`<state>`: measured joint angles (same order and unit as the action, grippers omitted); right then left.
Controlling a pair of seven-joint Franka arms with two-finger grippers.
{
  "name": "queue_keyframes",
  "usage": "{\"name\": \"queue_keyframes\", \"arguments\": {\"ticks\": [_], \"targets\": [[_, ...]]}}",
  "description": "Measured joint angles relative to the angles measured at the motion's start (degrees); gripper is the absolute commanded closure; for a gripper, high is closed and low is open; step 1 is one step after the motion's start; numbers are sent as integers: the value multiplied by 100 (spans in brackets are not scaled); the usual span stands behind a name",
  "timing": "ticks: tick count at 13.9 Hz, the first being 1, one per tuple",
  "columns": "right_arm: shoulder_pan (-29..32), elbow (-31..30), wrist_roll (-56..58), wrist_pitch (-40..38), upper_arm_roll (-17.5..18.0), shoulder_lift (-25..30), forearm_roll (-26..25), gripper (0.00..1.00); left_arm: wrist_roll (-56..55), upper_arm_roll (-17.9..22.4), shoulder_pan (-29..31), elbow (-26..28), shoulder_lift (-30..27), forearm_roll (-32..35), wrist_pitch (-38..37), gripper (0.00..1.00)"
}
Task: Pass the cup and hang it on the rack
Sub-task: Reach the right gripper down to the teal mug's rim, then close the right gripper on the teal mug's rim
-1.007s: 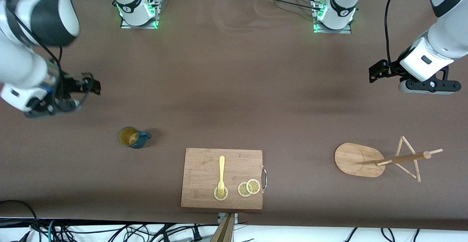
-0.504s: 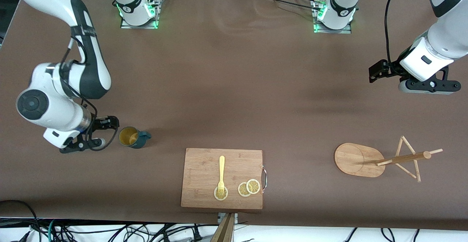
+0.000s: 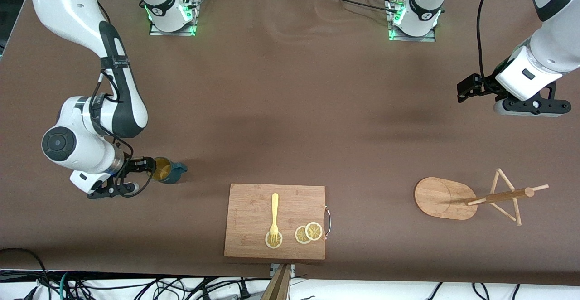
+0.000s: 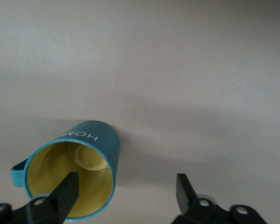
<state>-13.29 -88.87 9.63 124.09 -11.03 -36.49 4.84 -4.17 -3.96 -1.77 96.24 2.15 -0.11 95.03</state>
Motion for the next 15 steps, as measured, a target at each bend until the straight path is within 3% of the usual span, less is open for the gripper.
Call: {"name": "queue_keyframes", "arguments": {"ticks": [7,11,15], "targets": [[-1,-120,0,173,35,-174,99,59,0,0,0,0,0,0,-3,0],[-2,-154,1,175,46,-199,490,97,0,0,0,0,0,0,-4,0],[-35,-162,-37,175,62,-198,529,100,0,0,-1,0,0,0,-4,0]]}}
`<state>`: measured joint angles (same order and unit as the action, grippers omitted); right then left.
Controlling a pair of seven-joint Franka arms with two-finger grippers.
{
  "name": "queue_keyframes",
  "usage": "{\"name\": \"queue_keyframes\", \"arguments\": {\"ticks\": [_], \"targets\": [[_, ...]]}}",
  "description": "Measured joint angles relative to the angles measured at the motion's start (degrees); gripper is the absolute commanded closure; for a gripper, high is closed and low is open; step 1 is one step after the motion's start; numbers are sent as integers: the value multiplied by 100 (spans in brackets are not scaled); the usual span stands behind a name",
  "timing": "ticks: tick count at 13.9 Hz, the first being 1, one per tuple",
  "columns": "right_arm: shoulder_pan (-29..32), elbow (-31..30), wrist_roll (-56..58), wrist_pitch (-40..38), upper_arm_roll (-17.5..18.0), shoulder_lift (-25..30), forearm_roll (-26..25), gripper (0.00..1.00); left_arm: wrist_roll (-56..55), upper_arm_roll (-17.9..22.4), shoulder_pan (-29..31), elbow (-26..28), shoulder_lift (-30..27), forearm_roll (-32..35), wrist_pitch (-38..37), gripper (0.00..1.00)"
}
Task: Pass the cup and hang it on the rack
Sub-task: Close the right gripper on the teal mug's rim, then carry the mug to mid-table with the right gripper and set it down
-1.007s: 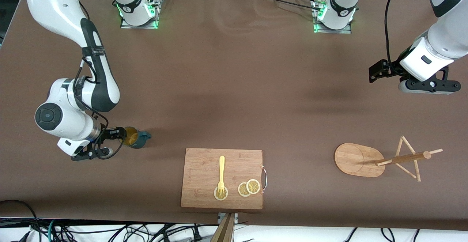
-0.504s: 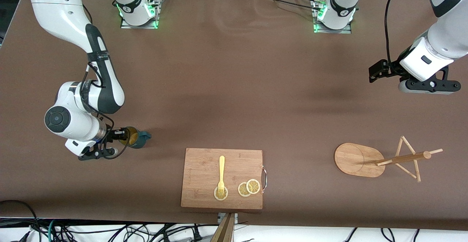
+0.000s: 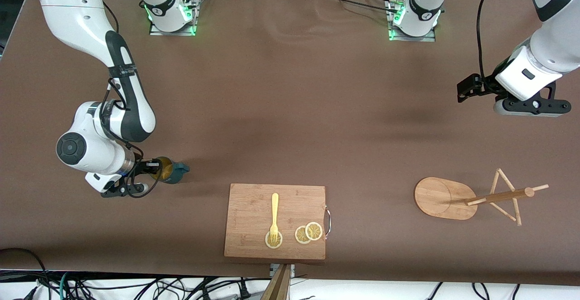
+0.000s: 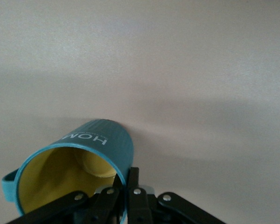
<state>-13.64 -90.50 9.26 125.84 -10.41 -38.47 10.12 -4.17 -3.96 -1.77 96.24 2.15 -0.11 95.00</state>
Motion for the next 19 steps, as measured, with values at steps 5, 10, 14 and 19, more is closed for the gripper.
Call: {"name": "queue_keyframes", "arguments": {"ticks": [5,10,14,19], "targets": [[-212,386,-624,-412,280,14,12,100,0,-1,-2,0,0,0,0,0],[-1161,956,-2316,-1034,365,-49,12,100,0,-7,-4,0,0,0,0,0],[-2248,1830,-4151,-1308,395,-558,12,100,0,-14,-13,-1,0,0,0,0],[-3233,2664,-5767,-1256,685,-1236,13,100,0,-197,-79,-180,-1,401,-269,0]]}}
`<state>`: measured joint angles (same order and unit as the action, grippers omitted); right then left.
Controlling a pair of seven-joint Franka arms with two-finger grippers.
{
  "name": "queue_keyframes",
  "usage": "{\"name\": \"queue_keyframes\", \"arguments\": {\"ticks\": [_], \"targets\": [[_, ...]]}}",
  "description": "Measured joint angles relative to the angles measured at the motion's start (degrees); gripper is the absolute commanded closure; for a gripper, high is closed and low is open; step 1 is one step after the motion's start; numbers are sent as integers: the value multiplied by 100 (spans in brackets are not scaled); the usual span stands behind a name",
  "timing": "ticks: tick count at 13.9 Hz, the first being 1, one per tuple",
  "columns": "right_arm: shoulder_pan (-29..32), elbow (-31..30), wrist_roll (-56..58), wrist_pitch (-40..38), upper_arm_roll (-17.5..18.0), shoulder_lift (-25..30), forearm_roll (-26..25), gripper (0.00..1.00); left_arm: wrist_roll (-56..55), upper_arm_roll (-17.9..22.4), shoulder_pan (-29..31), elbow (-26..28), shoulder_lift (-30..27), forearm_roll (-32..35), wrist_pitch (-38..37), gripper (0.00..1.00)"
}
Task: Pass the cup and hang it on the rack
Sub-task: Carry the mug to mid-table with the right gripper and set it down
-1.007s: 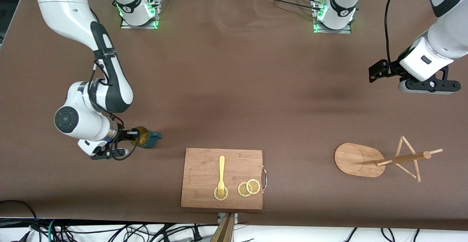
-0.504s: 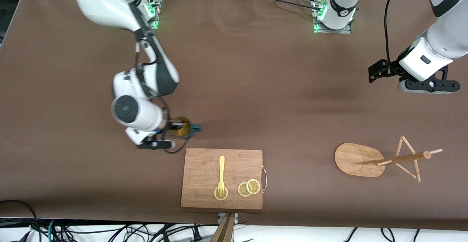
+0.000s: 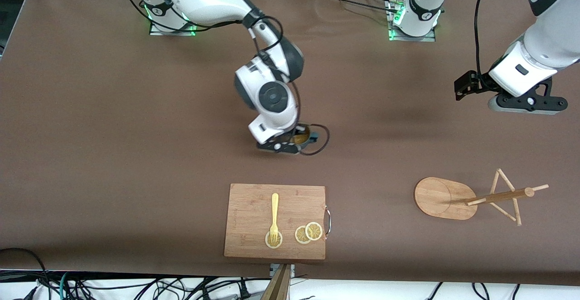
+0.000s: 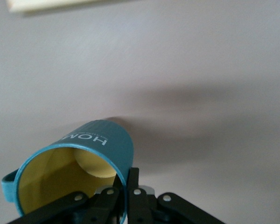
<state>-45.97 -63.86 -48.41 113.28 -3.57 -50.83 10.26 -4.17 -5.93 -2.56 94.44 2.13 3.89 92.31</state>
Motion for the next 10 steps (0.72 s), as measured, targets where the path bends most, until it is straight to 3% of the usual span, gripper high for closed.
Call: {"name": "queue_keyframes", "arguments": {"ticks": [4,10], "targets": [[-523,72,-398,313,74,-98,-2,100,-107,-131,-46,-172,-2,89,-217,0],[-660,72,-401,708,51,-278,-358,100,-108,-126,-42,-177,7,78,-236,0]]}}
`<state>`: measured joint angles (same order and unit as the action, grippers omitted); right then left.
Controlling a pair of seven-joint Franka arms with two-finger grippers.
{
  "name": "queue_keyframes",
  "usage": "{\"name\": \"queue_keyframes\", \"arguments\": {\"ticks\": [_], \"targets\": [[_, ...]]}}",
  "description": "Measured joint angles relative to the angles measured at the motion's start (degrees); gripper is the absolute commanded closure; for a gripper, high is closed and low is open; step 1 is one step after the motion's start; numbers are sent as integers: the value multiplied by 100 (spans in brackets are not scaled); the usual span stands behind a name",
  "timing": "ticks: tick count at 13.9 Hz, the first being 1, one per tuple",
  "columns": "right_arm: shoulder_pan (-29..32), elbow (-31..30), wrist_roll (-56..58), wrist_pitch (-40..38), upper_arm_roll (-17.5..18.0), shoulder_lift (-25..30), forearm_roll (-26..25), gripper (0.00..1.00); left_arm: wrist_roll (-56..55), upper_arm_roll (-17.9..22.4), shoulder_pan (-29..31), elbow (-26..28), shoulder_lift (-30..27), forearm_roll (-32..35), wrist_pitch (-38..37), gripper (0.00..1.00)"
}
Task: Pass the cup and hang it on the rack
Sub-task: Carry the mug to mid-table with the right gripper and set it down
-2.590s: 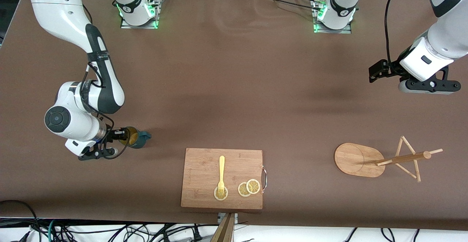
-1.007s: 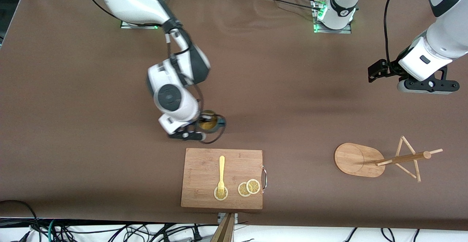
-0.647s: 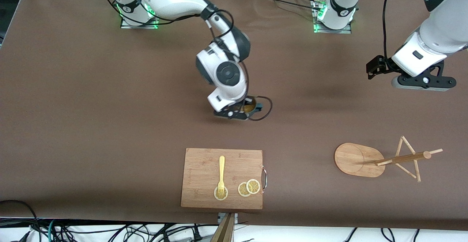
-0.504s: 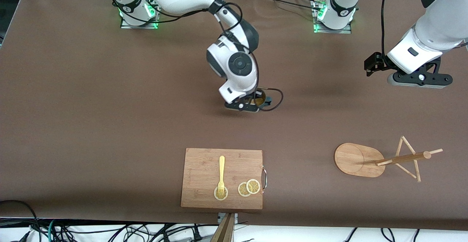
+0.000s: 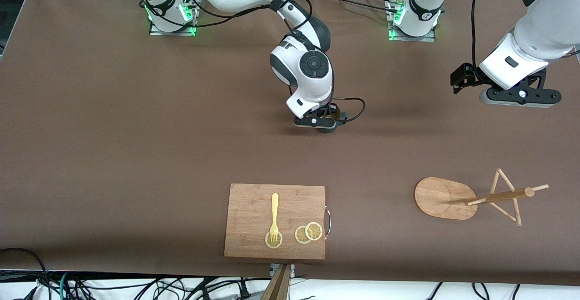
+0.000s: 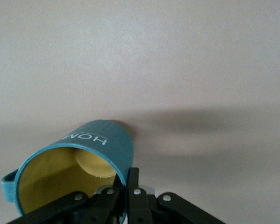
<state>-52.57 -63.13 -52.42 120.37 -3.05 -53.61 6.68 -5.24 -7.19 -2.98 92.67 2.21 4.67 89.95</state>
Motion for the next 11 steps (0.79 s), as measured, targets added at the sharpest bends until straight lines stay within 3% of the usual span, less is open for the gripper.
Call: {"name": "queue_keyframes", "arguments": {"ticks": [5,7,11], "targets": [[7,28,0,308,-29,-150,-84,100,0,-1,1,0,15,-71,-44,0],[7,28,0,308,-28,-151,-84,57,0,-5,-2,0,25,-150,-153,0],[8,68,0,83,-51,-148,-85,41,24,-28,-7,0,36,-157,-231,0]]}}
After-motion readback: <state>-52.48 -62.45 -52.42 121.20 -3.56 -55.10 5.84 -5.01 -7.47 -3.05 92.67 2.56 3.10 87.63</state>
